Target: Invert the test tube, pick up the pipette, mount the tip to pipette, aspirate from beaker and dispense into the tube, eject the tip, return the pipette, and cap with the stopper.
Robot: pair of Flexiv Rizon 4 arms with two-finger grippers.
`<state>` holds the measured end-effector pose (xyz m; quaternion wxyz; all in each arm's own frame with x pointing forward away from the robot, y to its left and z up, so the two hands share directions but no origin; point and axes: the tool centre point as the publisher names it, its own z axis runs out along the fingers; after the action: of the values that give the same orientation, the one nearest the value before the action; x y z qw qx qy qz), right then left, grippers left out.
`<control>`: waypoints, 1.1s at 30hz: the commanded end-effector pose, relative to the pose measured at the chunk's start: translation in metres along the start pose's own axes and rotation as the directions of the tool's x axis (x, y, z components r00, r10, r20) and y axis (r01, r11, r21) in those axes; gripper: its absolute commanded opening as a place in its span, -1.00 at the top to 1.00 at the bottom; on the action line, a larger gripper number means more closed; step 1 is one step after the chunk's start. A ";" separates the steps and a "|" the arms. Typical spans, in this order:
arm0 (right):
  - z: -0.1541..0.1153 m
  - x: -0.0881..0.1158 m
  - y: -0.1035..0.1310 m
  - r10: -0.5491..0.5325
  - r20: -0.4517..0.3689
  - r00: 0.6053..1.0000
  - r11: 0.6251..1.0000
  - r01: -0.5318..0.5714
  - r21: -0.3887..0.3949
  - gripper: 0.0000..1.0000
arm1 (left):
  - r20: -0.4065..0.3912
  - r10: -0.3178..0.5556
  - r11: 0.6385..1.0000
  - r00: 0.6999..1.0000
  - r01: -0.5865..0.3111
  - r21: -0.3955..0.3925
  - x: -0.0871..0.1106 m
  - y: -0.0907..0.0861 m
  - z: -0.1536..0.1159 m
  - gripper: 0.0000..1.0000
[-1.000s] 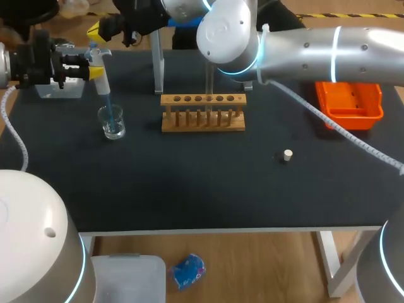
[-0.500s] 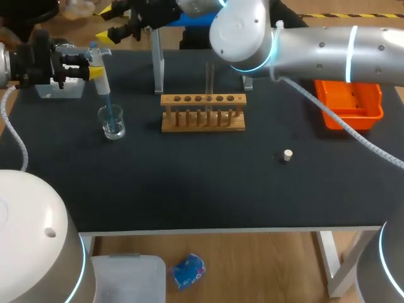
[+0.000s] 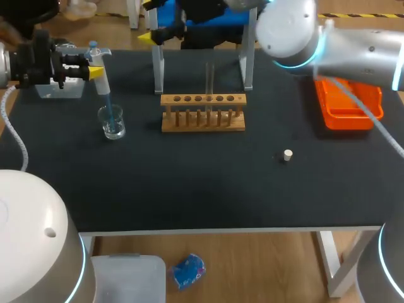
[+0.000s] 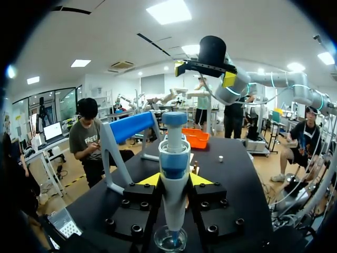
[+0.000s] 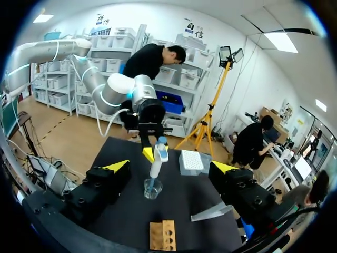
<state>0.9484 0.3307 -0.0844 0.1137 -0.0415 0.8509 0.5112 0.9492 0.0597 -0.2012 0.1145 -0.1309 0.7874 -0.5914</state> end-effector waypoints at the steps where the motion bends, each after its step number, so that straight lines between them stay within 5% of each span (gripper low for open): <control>1: -0.092 0.005 -0.017 0.007 0.012 1.000 1.000 -0.007 -0.005 -1.00 | -0.003 0.000 1.000 1.000 0.000 -0.001 -0.001 0.000 -0.001 1.00; 16: -0.180 0.016 -0.103 0.043 0.069 0.997 0.999 -0.043 -0.007 -1.00 | -0.003 0.000 1.000 1.000 0.000 -0.001 -0.001 0.000 -0.001 1.00; 25: -0.185 0.027 -0.168 0.057 0.031 0.998 0.998 -0.056 -0.021 -1.00 | -0.003 0.000 1.000 1.000 0.000 -0.001 -0.001 0.000 -0.001 1.00; 33: -0.177 0.032 -0.190 0.067 -0.001 0.998 0.997 -0.067 -0.034 -1.00 | -0.003 0.000 1.000 1.000 0.000 -0.001 -0.001 0.000 -0.001 1.00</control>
<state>0.9243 0.0862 -0.1686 0.0963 -0.0129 0.8459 0.5244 0.9492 0.0597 -0.2011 0.1144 -0.1309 0.7874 -0.5914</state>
